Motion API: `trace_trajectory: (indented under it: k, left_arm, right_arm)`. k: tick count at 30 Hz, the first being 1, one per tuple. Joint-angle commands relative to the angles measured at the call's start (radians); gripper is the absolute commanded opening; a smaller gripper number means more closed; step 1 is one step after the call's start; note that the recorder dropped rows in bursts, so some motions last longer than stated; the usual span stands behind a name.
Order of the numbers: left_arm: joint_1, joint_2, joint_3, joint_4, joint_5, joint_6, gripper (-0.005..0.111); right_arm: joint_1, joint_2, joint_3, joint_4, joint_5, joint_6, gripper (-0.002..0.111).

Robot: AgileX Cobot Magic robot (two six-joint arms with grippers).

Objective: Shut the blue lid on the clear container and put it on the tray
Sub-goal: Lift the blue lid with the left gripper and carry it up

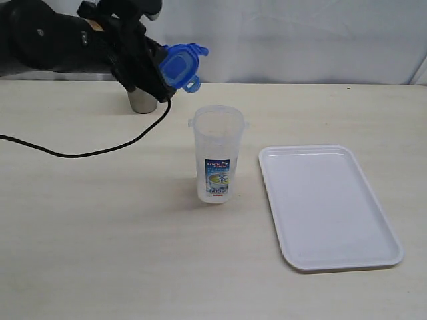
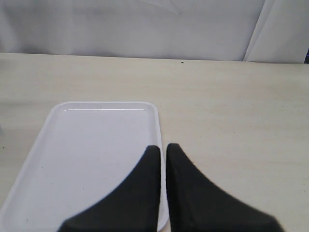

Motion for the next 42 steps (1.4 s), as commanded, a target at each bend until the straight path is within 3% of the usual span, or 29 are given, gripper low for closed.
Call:
trace_trajectory:
  k: [1,5,9,15,17,20,24,27,30,32,37,42]
  left_arm:
    - [-0.073,-0.008,-0.007,0.254,-0.047,0.004,0.000]
    - [-0.116,-0.008,-0.007,0.380,-0.110,0.004,0.000]
    - [-0.116,-0.008,-0.007,0.381,-0.169,0.010,0.000]
    - [-0.116,-0.008,-0.007,0.320,-0.254,0.158,0.000]
    - [-0.116,-0.008,-0.007,0.224,-0.285,0.269,0.000]
    - [-0.119,-0.008,-0.007,-0.069,-0.390,0.580,0.000]
    - [-0.149,0.006,-0.007,-0.463,-0.679,1.029,0.000]
    - [-0.161,0.023,-0.007,-0.575,-0.814,1.245,0.000]
    - [-0.161,0.034,-0.007,-0.605,-0.906,1.281,0.000]
    - [-0.161,0.037,-0.007,-0.646,-0.878,1.281,0.000]
    - [-0.171,0.048,0.002,-0.715,-0.635,1.281,0.000]
    - [-0.230,0.079,0.004,-0.682,-0.628,1.281,0.000]
  right_arm:
    - [-0.006,-0.004,0.003,0.002,0.002,0.004,0.005]
    - [-0.006,-0.004,0.003,0.002,0.002,0.004,0.005]
    - [-0.006,-0.004,0.003,0.002,0.002,0.004,0.005]
    - [-0.006,-0.004,0.003,0.002,0.002,0.004,0.005]
    - [-0.006,-0.004,0.003,0.002,0.002,0.004,0.005]
    - [-0.006,-0.004,0.003,0.002,0.002,0.004,0.005]
    - [-0.006,-0.004,0.003,0.002,0.002,0.004,0.005]
    - [-0.006,-0.004,0.003,0.002,0.002,0.004,0.005]
    - [-0.006,-0.004,0.003,0.002,0.002,0.004,0.005]
    - [-0.006,-0.004,0.003,0.002,0.002,0.004,0.005]
    - [-0.006,-0.004,0.003,0.002,0.002,0.004,0.005]
    - [-0.006,-0.004,0.003,0.002,0.002,0.004,0.005]
